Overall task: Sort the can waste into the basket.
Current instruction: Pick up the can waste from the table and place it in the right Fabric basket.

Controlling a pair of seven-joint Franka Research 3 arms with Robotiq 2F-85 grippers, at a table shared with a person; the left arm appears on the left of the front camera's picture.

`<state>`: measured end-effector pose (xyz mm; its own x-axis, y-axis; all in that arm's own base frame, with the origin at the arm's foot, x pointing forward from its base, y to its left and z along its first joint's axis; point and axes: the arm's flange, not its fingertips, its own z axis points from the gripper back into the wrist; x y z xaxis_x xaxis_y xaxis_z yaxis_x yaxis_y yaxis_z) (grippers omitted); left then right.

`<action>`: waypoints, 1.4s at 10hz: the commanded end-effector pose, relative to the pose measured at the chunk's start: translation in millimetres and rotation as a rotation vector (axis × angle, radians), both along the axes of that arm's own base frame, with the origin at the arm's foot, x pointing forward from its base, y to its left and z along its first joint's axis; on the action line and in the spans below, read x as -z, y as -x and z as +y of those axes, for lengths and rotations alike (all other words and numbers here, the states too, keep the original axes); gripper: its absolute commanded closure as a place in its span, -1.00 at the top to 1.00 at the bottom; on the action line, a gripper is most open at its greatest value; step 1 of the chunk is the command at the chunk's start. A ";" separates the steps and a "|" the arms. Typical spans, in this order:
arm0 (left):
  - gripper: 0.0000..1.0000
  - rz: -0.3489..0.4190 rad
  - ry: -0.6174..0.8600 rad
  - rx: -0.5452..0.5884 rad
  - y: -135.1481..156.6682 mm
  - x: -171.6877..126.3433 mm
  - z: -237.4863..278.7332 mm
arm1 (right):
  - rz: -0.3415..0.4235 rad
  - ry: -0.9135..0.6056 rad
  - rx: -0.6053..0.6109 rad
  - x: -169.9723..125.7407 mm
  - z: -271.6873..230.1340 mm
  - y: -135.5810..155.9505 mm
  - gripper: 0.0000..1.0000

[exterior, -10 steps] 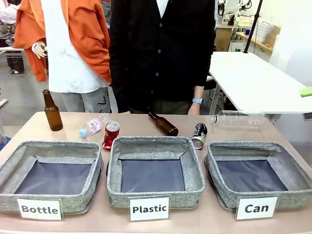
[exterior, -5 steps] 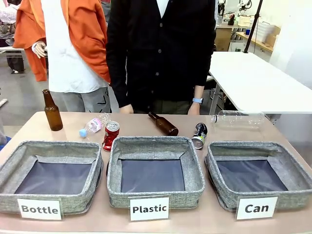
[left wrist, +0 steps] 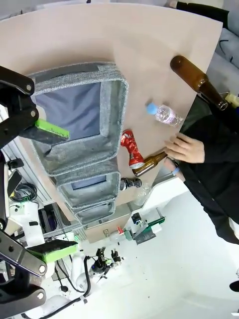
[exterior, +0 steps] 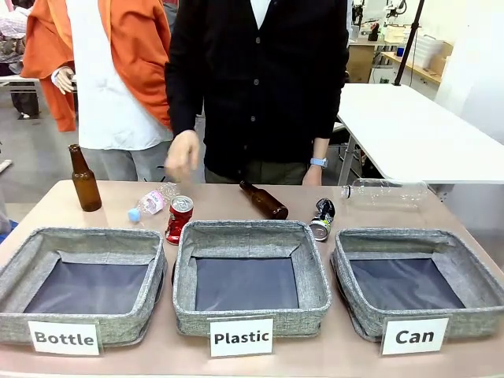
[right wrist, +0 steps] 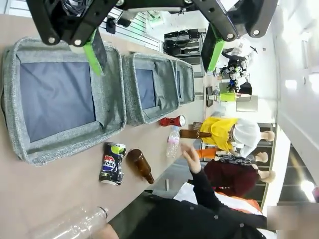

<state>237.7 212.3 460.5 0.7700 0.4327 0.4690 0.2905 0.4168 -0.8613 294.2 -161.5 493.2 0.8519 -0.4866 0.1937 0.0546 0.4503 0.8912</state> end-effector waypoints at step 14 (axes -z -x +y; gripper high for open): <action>1.00 -0.028 0.001 0.003 -3.8 -1.8 1.2 | 0.323 0.840 -0.212 17.4 300.2 -145.8 1.00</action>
<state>240.9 211.8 460.5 0.7701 0.4321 0.4693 0.2901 0.4181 -0.8609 423.6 129.0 476.3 0.9837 -0.0714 0.1648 0.0233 0.9606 0.2770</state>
